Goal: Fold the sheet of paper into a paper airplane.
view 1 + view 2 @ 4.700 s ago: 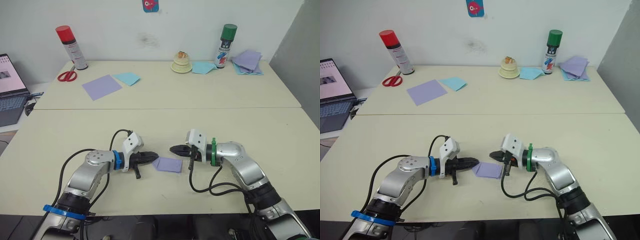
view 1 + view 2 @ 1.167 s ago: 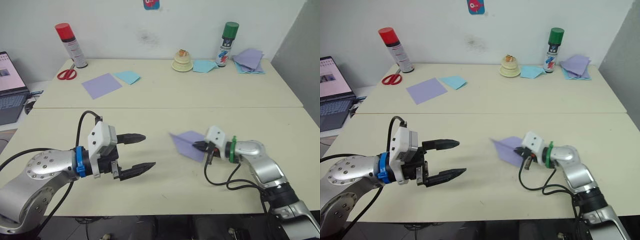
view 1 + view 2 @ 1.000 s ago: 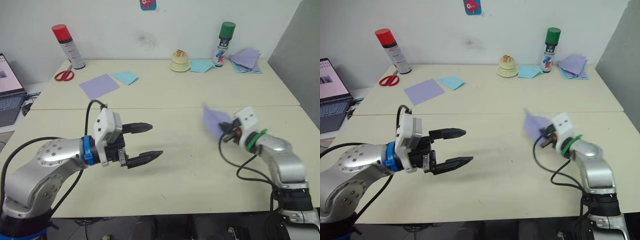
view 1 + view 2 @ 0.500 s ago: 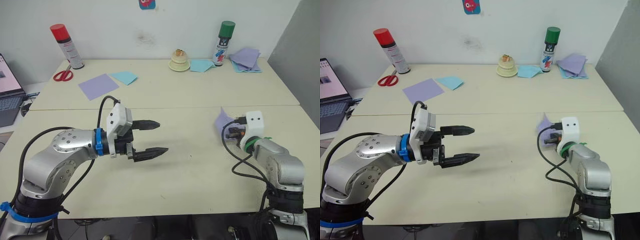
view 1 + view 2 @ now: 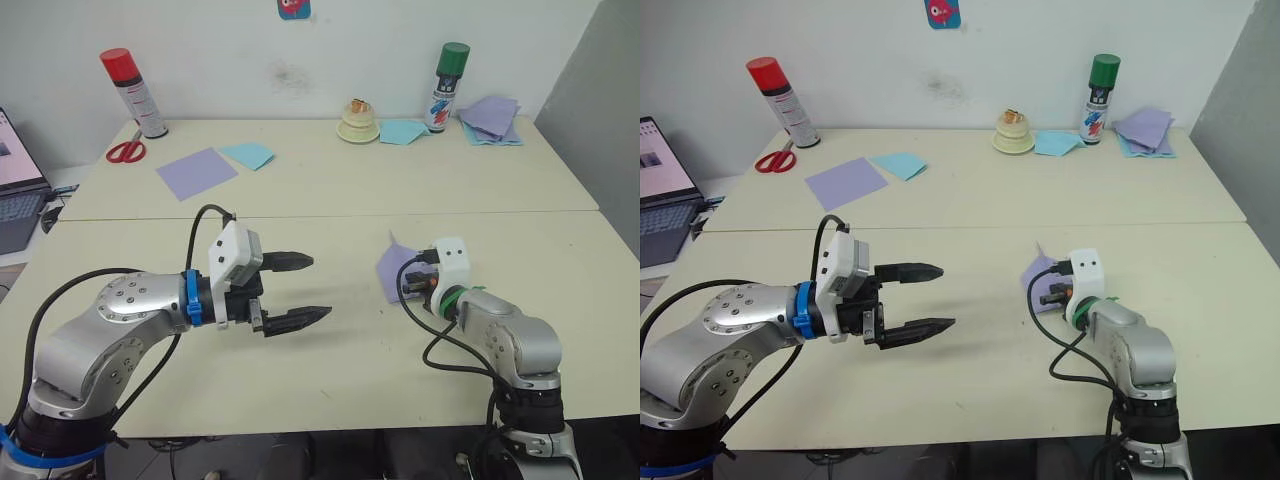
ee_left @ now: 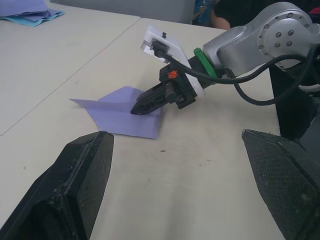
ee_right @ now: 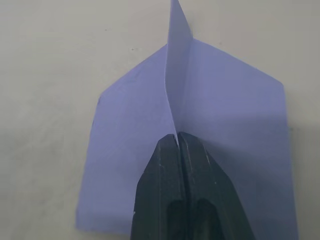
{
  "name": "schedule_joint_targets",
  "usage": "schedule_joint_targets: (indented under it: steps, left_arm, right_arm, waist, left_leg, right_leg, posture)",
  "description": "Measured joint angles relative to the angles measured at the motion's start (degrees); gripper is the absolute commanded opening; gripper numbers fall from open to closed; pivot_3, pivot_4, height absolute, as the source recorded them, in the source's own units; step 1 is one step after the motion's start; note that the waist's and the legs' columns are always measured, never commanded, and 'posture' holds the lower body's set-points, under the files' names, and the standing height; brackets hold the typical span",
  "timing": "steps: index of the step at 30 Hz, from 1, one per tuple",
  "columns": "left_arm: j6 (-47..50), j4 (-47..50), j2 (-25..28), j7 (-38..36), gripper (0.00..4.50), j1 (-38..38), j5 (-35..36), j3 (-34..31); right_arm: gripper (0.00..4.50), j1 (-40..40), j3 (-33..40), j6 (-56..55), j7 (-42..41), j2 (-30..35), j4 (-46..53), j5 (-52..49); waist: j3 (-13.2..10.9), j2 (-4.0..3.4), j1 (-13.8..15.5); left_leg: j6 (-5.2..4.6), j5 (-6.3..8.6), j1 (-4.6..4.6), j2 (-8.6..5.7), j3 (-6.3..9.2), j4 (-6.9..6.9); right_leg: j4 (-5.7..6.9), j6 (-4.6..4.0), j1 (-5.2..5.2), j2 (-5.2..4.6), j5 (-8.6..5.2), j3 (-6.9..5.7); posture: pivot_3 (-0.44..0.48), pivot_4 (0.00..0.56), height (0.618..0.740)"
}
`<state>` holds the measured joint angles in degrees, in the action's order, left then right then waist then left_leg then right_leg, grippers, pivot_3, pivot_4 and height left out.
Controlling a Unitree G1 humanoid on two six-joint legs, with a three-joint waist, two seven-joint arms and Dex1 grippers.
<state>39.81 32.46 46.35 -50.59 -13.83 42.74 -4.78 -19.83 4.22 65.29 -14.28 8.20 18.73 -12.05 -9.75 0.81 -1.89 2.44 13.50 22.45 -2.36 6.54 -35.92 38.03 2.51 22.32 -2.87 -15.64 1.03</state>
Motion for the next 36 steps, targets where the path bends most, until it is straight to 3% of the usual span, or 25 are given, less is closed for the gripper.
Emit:
schedule_joint_targets:
  steps: [3,9,13,15,20,25,29,32,36]
  left_arm:
    - [0.06,0.79,0.09,0.21,4.5,0.63,0.09,-0.59]
    - [0.14,0.88,0.23,0.49,4.5,1.49,0.08,-1.02]
    - [0.14,0.86,0.36,0.48,4.5,1.95,0.08,-1.21]
    - [0.04,0.59,0.76,0.26,4.5,2.31,0.0,-1.55]
    - [-1.23,-6.45,3.53,-1.46,4.5,4.53,-2.08,-5.84]
    - [-3.48,-14.42,5.84,-2.87,4.5,5.72,-4.48,-11.22]
    - [-6.07,-25.0,12.08,-5.5,4.5,11.99,-9.12,-19.07]
    - [-9.84,-30.13,14.31,-7.44,4.5,13.99,-12.51,-22.56]
    - [-12.84,-32.02,14.34,-8.67,4.5,14.01,-14.3,-22.61]
  right_arm:
    - [0.88,0.0,0.01,0.77,0.57,-1.54,0.25,-0.88]
    - [3.09,-0.47,0.46,1.55,0.44,-0.61,1.27,-3.06]
    - [4.45,-3.56,4.89,3.2,-0.56,-0.04,2.03,-6.55]
    - [4.45,-5.38,5.95,4.11,-3.02,2.43,2.63,-9.15]
    - [4.45,-7.73,6.9,-3.9,-21.96,20.65,-0.62,-15.6]
    - [4.45,-5.71,3.85,-29.27,-47.73,37.44,-15.83,-12.82]
    - [4.45,-6.96,-0.39,-46.9,-64.85,49.46,-34.4,-6.57]
    - [4.45,-12.08,-1.31,-51.18,-71.37,51.95,-43.0,-4.9]
    - [4.45,-16.27,-1.92,-55.31,-72.92,51.09,-49.21,-3.92]
  waist:
    - [0.0,0.0,0.0]
    - [0.0,-0.01,0.02]
    - [-0.01,-0.01,0.01]
    - [-0.01,-0.02,0.01]
    - [-0.1,-0.05,0.02]
    - [-0.18,0.05,0.03]
    - [-0.79,-0.14,-0.43]
    - [-0.83,-0.15,-0.87]
    - [-0.86,-0.09,-0.83]
  left_leg:
    - [0.0,0.0,0.0,0.0,-0.01,0.0]
    - [0.0,0.0,0.0,-0.01,-0.01,0.0]
    - [0.0,0.0,0.0,0.0,-0.02,0.0]
    - [0.0,0.0,0.0,-0.01,-0.02,0.0]
    - [-0.05,0.02,0.02,-0.02,-0.05,0.0]
    - [-0.1,0.06,0.02,0.04,-0.16,-0.02]
    - [-0.14,0.07,0.0,0.05,-0.35,-0.01]
    - [-0.13,0.08,-0.04,0.11,-0.34,-0.01]
    - [-0.12,0.08,-0.03,0.11,-0.31,-0.02]
  right_leg:
    - [0.0,0.0,0.0,0.0,0.0,0.01]
    - [0.0,0.0,0.0,0.0,0.0,0.0]
    - [0.0,0.0,0.0,0.01,0.0,0.0]
    - [-0.01,0.0,0.0,0.01,0.0,-0.01]
    - [-0.08,0.03,-0.02,-0.01,-0.02,-0.05]
    - [-0.13,0.03,-0.05,-0.02,-0.02,-0.06]
    - [-0.1,0.01,0.03,-0.08,-0.02,0.0]
    - [-0.09,-0.07,0.01,-0.16,-0.07,-0.03]
    - [-0.09,-0.08,-0.01,-0.23,-0.07,-0.04]
  posture:
    - [0.0,0.15,0.74]
    - [0.0,0.15,0.74]
    - [0.0,0.15,0.74]
    - [0.0,0.15,0.74]
    - [0.0,0.15,0.74]
    - [0.0,0.15,0.74]
    - [0.0,0.15,0.74]
    - [0.0,0.15,0.74]
    - [0.0,0.15,0.74]
